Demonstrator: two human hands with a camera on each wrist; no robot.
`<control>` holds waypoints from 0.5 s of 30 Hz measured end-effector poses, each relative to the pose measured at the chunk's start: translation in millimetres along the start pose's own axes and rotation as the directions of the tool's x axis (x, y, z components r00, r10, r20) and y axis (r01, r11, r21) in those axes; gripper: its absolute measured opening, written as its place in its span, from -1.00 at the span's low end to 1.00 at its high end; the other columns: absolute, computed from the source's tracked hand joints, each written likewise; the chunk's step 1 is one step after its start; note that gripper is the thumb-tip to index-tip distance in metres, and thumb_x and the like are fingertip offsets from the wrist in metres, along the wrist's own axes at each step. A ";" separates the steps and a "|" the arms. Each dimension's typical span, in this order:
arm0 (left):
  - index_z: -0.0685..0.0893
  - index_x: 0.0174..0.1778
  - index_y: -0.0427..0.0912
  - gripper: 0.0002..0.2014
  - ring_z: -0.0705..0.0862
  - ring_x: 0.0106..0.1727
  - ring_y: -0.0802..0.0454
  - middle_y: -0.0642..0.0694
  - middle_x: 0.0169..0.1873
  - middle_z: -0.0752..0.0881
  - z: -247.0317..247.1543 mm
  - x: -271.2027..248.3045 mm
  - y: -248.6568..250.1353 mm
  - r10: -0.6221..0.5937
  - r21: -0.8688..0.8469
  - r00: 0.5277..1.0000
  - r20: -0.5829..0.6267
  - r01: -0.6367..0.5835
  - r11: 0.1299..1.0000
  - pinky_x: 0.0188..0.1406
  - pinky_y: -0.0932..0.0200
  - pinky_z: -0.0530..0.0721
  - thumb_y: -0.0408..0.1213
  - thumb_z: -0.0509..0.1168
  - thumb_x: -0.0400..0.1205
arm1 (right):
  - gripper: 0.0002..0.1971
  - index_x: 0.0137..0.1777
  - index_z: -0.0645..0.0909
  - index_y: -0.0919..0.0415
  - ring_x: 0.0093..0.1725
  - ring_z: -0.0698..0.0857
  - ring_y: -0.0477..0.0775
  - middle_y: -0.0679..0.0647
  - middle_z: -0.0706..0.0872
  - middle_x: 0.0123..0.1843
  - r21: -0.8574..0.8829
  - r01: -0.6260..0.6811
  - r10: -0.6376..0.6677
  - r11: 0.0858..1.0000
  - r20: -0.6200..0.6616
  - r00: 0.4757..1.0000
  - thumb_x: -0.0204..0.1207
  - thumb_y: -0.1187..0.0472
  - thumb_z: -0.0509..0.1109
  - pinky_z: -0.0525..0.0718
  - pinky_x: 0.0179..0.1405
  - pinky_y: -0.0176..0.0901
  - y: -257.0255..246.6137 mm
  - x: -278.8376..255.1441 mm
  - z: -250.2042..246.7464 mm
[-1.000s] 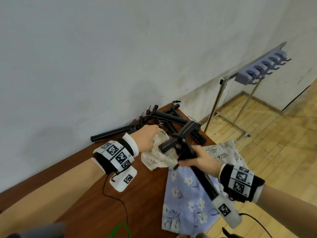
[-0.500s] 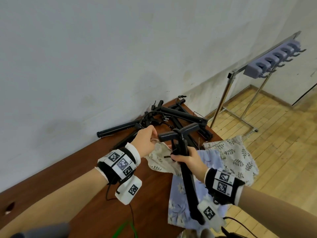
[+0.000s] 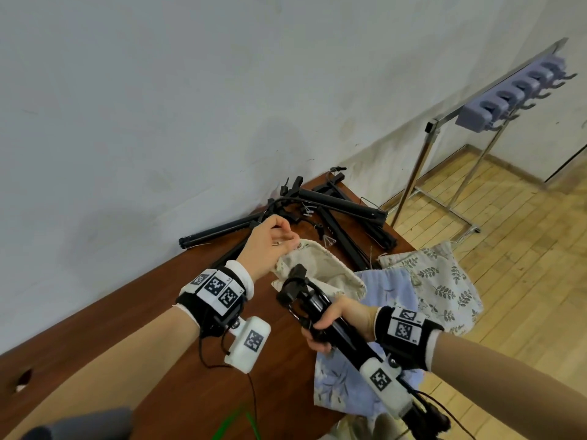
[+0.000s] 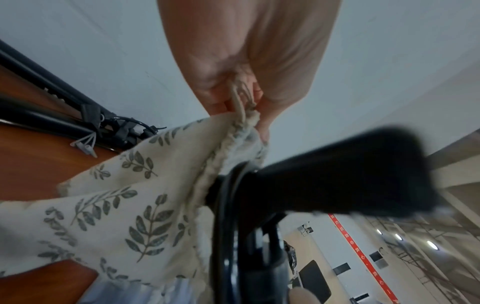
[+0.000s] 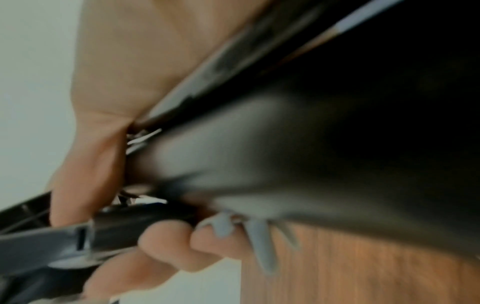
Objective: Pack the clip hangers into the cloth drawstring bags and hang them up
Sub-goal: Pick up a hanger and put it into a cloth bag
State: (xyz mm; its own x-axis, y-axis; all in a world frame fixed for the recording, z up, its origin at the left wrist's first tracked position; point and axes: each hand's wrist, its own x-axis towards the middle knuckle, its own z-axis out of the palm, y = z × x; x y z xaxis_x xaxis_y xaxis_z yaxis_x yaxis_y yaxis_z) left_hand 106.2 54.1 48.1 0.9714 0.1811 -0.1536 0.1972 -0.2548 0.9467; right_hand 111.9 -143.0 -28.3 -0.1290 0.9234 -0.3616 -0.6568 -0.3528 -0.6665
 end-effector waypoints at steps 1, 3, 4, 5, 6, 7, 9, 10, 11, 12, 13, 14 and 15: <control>0.47 -0.16 -0.10 -0.78 0.71 -0.11 0.15 -0.06 -0.17 0.75 -1.5 -1.6 1.1 0.025 0.014 0.999 0.027 -0.025 1.000 -0.05 0.30 0.66 -0.44 0.39 0.57 | -0.77 -0.09 0.50 0.25 -0.37 0.53 0.02 0.11 0.61 -0.28 0.050 -0.013 0.012 0.999 0.012 1.000 0.38 0.13 0.41 0.52 -0.22 -0.20 1.9 0.7 -3.9; 0.47 -0.17 -0.14 -0.79 0.71 -0.13 0.22 -0.04 -0.18 0.76 -3.3 -7.4 2.3 0.068 0.045 0.992 0.105 -0.074 0.996 -0.06 0.36 0.63 -0.46 0.38 0.58 | -0.76 -0.09 0.48 0.25 -0.40 0.52 -0.02 0.10 0.60 -0.30 0.155 -0.019 0.015 0.988 0.024 1.000 0.37 0.14 0.41 0.53 -0.27 -0.24 4.7 0.2 -13.9; 0.48 -0.17 -0.15 -0.80 0.71 -0.13 0.22 -0.04 -0.19 0.76 -3.3 -10.9 2.0 0.081 0.056 0.986 0.149 -0.090 0.994 -0.04 0.35 0.63 -0.47 0.38 0.57 | -0.76 -0.10 0.48 0.26 -0.40 0.51 -0.01 0.11 0.59 -0.31 0.193 -0.015 0.012 0.981 0.017 1.000 0.36 0.15 0.42 0.54 -0.28 -0.25 4.8 -0.6 -18.0; 0.49 -0.18 -0.15 -0.81 0.71 -0.11 0.20 -0.02 -0.19 0.76 -3.1 -14.0 1.1 0.090 0.074 0.978 0.187 -0.105 0.992 -0.01 0.33 0.63 -0.47 0.38 0.57 | -0.76 -0.10 0.48 0.26 -0.40 0.51 -0.01 0.12 0.58 -0.31 0.217 -0.013 0.012 0.976 0.006 1.000 0.36 0.16 0.43 0.54 -0.28 -0.24 4.8 -0.7 -22.0; 0.51 -0.19 -0.15 -0.81 0.72 -0.09 0.17 -0.01 -0.19 0.76 -2.6 -16.7 0.6 0.101 0.103 0.972 0.211 -0.125 0.987 0.03 0.33 0.62 -0.46 0.38 0.57 | -0.77 -0.10 0.49 0.26 -0.41 0.50 0.00 0.12 0.58 -0.31 0.236 -0.014 0.015 0.972 -0.002 1.000 0.36 0.16 0.43 0.53 -0.28 -0.23 4.5 -1.1 -26.1; 0.52 -0.20 -0.14 -0.82 0.73 -0.07 0.14 0.00 -0.18 0.76 -1.8 -18.6 0.2 0.113 0.136 0.969 0.219 -0.145 0.980 0.06 0.33 0.62 -0.45 0.38 0.57 | -0.78 -0.11 0.51 0.25 -0.41 0.50 0.00 0.12 0.57 -0.31 0.246 -0.021 0.025 0.969 -0.013 1.000 0.37 0.16 0.43 0.52 -0.29 -0.22 3.2 -1.7 -29.0; 0.54 -0.24 -0.11 -0.82 0.73 -0.04 0.12 0.04 -0.16 0.76 -1.4 -20.0 -0.1 0.148 0.189 0.969 0.199 -0.186 0.964 0.10 0.31 0.62 -0.44 0.37 0.58 | -0.83 -0.11 0.54 0.24 -0.42 0.51 -0.01 0.11 0.56 -0.29 0.256 -0.070 0.085 0.964 -0.051 0.995 0.42 0.16 0.41 0.52 -0.32 -0.24 -1.8 -2.9 -33.7; 0.54 -0.25 -0.08 -0.80 0.72 -0.04 0.14 0.06 -0.16 0.76 -1.8 -20.1 0.8 0.175 0.212 0.969 0.177 -0.211 0.954 0.11 0.32 0.62 -0.44 0.37 0.58 | -0.84 -0.10 0.55 0.24 -0.43 0.52 -0.02 0.11 0.56 -0.29 0.264 -0.102 0.127 0.959 -0.078 0.989 0.45 0.16 0.40 0.53 -0.34 -0.27 -5.6 -3.3 -35.6; 0.54 -0.27 -0.04 -0.78 0.71 -0.05 0.17 0.08 -0.17 0.75 -2.1 -20.2 1.5 0.210 0.244 0.964 0.161 -0.245 0.938 0.09 0.35 0.61 -0.44 0.36 0.58 | -0.85 -0.09 0.53 0.24 -0.43 0.53 -0.03 0.11 0.57 -0.28 0.271 -0.126 0.159 0.954 -0.105 0.982 0.48 0.16 0.38 0.54 -0.35 -0.28 -9.4 -3.4 -36.6; 0.54 -0.28 0.01 -0.74 0.69 -0.06 0.20 0.09 -0.18 0.74 -2.5 -20.6 2.5 0.249 0.281 0.954 0.165 -0.288 0.915 0.07 0.38 0.59 -0.46 0.34 0.59 | -0.85 -0.08 0.51 0.24 -0.43 0.54 -0.04 0.11 0.57 -0.28 0.279 -0.138 0.180 0.950 -0.133 0.975 0.52 0.16 0.35 0.55 -0.35 -0.29 -13.7 -2.8 -36.9; 0.55 -0.28 0.03 -0.71 0.68 -0.06 0.22 0.10 -0.19 0.73 -2.8 -20.4 2.2 0.284 0.330 0.939 0.194 -0.335 0.883 0.04 0.39 0.58 -0.49 0.32 0.59 | -0.85 -0.07 0.48 0.25 -0.44 0.55 -0.05 0.10 0.57 -0.28 0.295 -0.136 0.190 0.946 -0.164 0.968 0.56 0.16 0.31 0.56 -0.36 -0.29 -18.2 -2.3 -37.5; 0.58 -0.26 0.02 -0.71 0.67 -0.06 0.21 0.10 -0.19 0.72 -3.3 -19.4 0.2 0.308 0.390 0.919 0.245 -0.384 0.837 0.03 0.34 0.60 -0.52 0.29 0.59 | -0.86 -0.07 0.46 0.25 -0.45 0.55 -0.05 0.10 0.56 -0.29 0.323 -0.122 0.192 0.939 -0.194 0.962 0.59 0.17 0.27 0.56 -0.38 -0.29 -22.5 -1.5 -38.7; 0.62 -0.22 -0.03 -0.74 0.66 -0.06 0.17 0.09 -0.18 0.72 -3.8 -17.3 -3.3 0.322 0.459 0.897 0.304 -0.434 0.776 0.03 0.24 0.63 -0.52 0.27 0.59 | -0.87 -0.06 0.44 0.25 -0.46 0.55 -0.05 0.10 0.55 -0.29 0.350 -0.100 0.184 0.931 -0.216 0.959 0.62 0.17 0.24 0.57 -0.40 -0.29 -26.6 -1.1 -39.5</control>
State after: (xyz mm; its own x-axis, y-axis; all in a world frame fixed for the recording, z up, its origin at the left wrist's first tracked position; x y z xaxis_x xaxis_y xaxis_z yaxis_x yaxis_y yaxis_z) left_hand 88.2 55.4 48.7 0.9748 -0.2081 0.0807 -0.2075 -0.7119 0.6709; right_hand 158.8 -140.6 -36.0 -0.0846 0.7878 -0.6101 -0.8590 -0.3679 -0.3561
